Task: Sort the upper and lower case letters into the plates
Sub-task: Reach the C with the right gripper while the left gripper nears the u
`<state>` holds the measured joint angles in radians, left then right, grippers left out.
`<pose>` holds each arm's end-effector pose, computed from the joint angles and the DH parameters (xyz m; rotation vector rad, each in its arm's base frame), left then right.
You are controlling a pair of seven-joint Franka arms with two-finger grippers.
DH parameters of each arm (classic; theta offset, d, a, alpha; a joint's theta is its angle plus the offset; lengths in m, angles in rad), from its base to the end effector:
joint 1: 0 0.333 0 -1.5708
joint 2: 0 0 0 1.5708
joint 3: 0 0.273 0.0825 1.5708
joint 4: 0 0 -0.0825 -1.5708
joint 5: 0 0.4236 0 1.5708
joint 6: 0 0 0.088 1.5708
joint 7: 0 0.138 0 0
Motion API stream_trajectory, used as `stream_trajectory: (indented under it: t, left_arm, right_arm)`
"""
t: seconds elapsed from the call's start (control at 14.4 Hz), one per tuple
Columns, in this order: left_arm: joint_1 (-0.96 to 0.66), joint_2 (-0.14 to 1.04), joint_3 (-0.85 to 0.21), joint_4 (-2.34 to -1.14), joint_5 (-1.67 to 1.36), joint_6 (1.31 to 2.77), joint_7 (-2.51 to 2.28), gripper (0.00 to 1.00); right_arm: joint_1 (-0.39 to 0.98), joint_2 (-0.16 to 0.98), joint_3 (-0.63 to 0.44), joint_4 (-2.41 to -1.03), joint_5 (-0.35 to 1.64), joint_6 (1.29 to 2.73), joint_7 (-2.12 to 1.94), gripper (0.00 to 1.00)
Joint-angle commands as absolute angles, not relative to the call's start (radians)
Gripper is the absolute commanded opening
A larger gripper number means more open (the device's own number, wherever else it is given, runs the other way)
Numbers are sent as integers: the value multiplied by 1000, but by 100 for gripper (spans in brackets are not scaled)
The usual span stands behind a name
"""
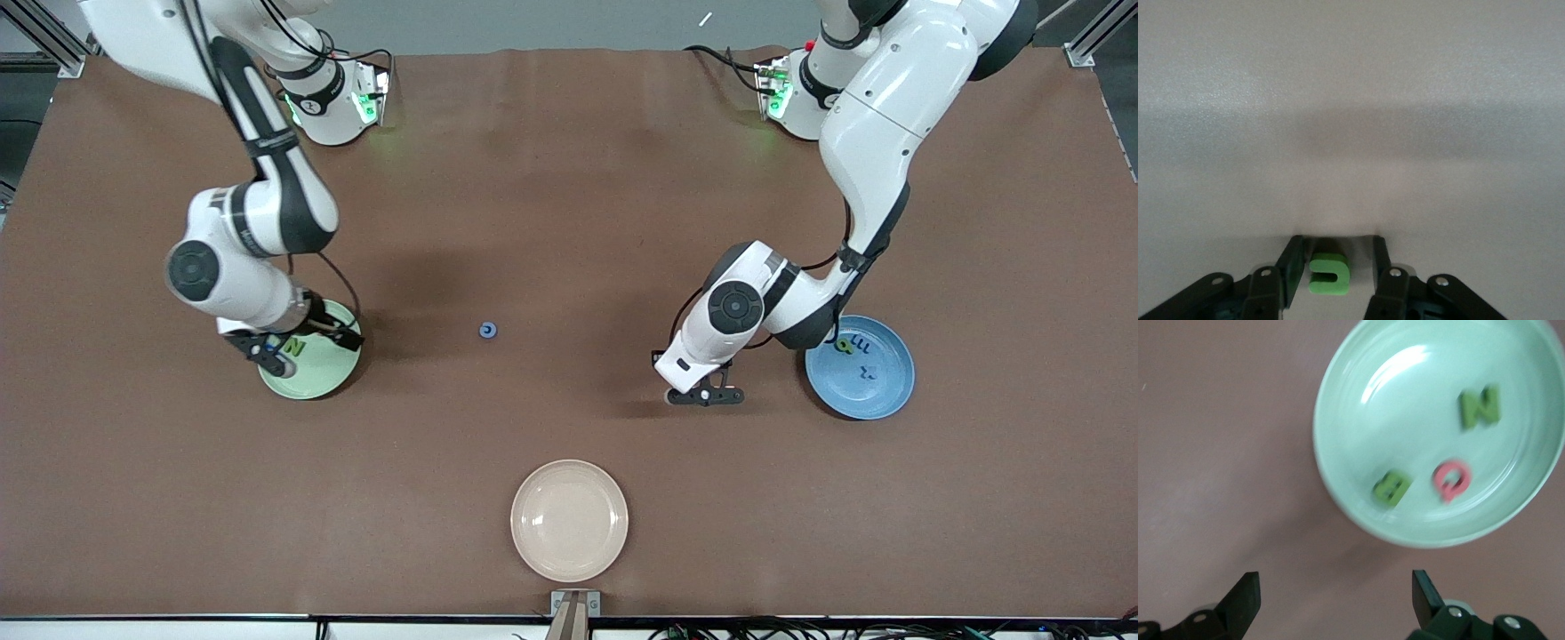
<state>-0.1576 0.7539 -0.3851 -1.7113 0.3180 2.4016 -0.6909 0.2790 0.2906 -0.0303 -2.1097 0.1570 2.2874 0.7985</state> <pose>0.5774 -0.3381 0.0857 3.0986 0.0116 -0.0323 0.5571 0.1482 0.1675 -2.9326 1.0027 0.2312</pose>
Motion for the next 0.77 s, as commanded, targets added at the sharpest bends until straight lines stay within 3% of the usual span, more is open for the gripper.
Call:
stream_trajectory:
  t: [0.0, 0.14, 0.28, 0.7]
  left_arm:
    - [-164, 758, -376, -1701, 325, 2407, -707, 31]
    - [-160, 753, -376, -1701, 325, 2407, -732, 17]
    - [-155, 750, -376, -1700, 325, 2407, -744, 12]
    - [-111, 672, -380, -1701, 328, 2335, -709, 8]
  right_arm:
    - [375, 285, -37, -2103, 170, 2313, 925, 100]
    - [443, 307, -37, -2103, 170, 2393, 1090, 100]
    - [523, 353, -38, -2099, 169, 2478, 1219, 100]
    - [594, 515, -40, -1974, 157, 2536, 1327, 100]
